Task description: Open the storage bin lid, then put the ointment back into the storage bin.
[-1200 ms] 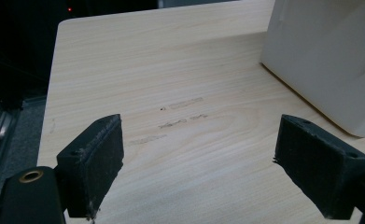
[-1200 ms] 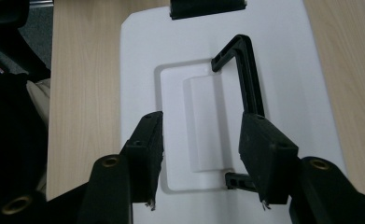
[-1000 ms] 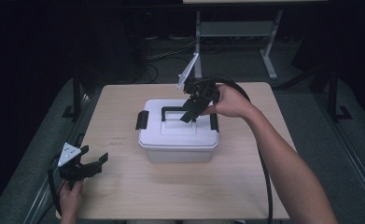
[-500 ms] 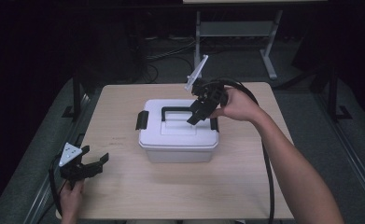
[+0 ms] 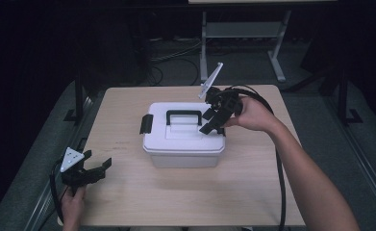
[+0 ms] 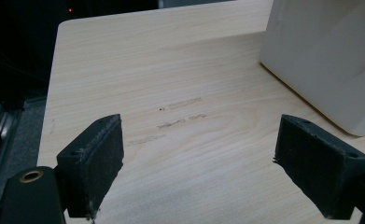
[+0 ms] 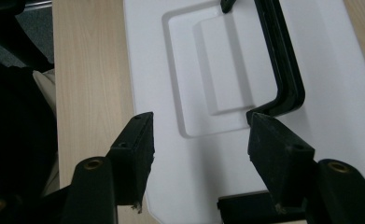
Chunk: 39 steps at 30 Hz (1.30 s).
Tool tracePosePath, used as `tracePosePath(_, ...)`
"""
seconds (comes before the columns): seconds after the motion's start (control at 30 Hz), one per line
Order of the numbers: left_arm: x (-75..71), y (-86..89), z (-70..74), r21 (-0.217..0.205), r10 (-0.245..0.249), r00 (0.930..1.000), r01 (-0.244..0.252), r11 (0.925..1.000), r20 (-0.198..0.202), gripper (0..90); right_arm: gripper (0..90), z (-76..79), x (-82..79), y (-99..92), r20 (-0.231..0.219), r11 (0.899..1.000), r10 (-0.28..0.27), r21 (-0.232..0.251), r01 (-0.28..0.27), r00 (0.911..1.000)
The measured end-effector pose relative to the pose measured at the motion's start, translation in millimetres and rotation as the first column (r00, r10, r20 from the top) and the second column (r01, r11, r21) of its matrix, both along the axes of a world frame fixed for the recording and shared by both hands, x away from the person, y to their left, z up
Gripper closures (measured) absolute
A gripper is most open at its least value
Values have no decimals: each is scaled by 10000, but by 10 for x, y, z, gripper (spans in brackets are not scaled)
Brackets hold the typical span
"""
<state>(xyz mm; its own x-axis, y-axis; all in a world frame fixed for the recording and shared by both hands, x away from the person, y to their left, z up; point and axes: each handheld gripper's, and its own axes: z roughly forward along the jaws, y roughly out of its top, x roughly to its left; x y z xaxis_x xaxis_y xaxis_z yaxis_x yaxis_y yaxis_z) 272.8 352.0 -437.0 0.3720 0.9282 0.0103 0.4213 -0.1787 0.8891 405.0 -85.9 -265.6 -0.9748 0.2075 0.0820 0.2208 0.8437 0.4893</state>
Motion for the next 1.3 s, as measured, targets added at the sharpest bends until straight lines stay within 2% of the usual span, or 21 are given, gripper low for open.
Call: tracePosePath(1.3, 2, -11, -2, 30, -41, 10000, 41, 10000, -13, 148, 400, -173, -103, -413, -275, 9968, -790, 79, 792, 9965)
